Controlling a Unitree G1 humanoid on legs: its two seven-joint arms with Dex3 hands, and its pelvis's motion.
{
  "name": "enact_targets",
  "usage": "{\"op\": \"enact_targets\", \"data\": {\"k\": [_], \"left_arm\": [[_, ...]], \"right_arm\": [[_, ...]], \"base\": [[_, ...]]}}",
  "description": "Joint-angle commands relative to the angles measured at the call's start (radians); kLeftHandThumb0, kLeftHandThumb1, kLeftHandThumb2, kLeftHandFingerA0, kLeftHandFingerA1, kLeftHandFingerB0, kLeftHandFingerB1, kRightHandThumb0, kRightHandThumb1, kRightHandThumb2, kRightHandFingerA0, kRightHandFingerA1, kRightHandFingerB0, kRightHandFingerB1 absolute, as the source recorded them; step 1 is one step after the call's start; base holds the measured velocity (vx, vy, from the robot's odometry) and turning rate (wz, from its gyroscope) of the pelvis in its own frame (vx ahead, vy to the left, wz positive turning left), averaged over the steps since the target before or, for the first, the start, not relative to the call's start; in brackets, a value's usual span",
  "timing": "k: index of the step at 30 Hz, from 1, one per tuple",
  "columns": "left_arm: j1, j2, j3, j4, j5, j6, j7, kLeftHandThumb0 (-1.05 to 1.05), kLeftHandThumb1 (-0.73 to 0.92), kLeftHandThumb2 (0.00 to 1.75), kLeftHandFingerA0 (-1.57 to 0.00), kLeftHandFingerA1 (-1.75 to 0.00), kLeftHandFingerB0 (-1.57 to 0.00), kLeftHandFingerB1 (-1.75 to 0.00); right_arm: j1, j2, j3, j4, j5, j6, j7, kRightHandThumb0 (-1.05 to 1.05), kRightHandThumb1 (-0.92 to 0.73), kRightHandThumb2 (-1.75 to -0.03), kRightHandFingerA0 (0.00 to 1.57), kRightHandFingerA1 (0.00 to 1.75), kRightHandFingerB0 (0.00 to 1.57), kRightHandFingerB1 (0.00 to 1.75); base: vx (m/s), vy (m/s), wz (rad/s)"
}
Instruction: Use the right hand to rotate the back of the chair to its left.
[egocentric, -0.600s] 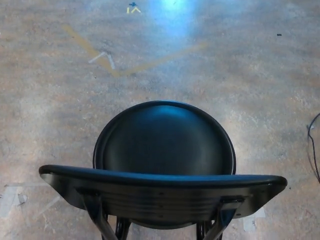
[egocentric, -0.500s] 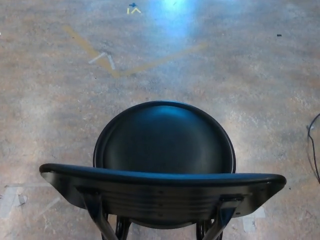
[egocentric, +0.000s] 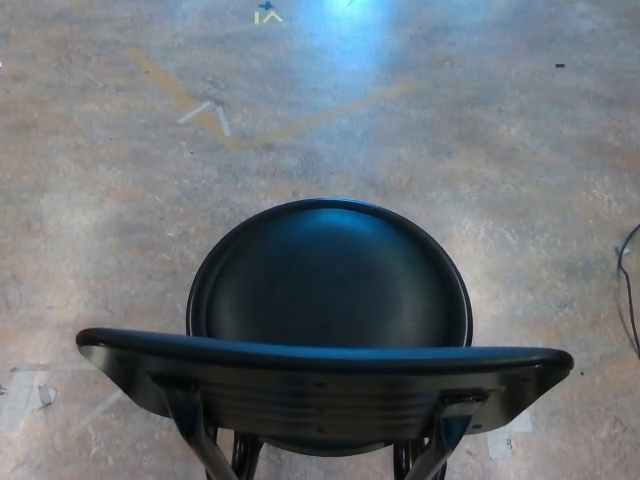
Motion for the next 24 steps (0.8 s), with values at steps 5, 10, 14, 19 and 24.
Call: {"op": "enact_targets", "data": {"k": [5, 10, 14, 19, 24], "left_arm": [[0.003, -0.006, 0.008, 0.017, 0.005, -0.001, 0.018, -0.48, 0.75, 0.63, -0.61, -0.51, -0.57, -0.45], [0.000, 0.000, -0.015, 0.017, 0.027, 0.007, 0.011, -0.51, 0.78, 0.63, -0.60, -0.53, -0.56, -0.45], [-0.004, 0.000, -0.026, 0.018, 0.037, 0.011, 0.013, -0.50, 0.78, 0.63, -0.62, -0.53, -0.57, -0.45], [-0.001, -0.003, -0.002, 0.019, 0.011, 0.003, 0.017, -0.49, 0.76, 0.63, -0.63, -0.53, -0.57, -0.45], [-0.001, -0.002, -0.015, 0.019, 0.024, 0.000, 0.007, -0.48, 0.78, 0.63, -0.62, -0.52, -0.57, -0.45]], "right_arm": [[-0.348, -0.217, -0.028, -0.237, 0.051, -0.523, 0.015, -1.05, -0.78, -0.66, 0.00, 0.00, 0.00, 0.06], [-0.330, -0.234, 0.024, -0.292, -0.005, -0.561, 0.000, -1.05, -0.81, -0.74, 0.00, 0.00, 0.00, 0.11], [-0.309, -0.243, 0.058, -0.352, -0.025, -0.583, 0.014, -1.05, -0.82, -0.74, 0.00, 0.00, 0.00, 0.09], [-0.283, -0.250, 0.100, -0.408, -0.065, -0.645, -0.015, -1.05, -0.79, -0.76, 0.00, 0.00, 0.00, 0.00], [-0.268, -0.255, 0.131, -0.448, -0.066, -0.664, 0.006, -1.05, -0.77, -0.75, 0.00, 0.00, 0.00, 0.00]], "base": [[0.00, 0.000, 0.00], [-0.01, -0.002, -0.04], [-0.01, -0.006, 0.04], [-0.01, -0.005, 0.03], [0.00, 0.000, 0.00]]}}
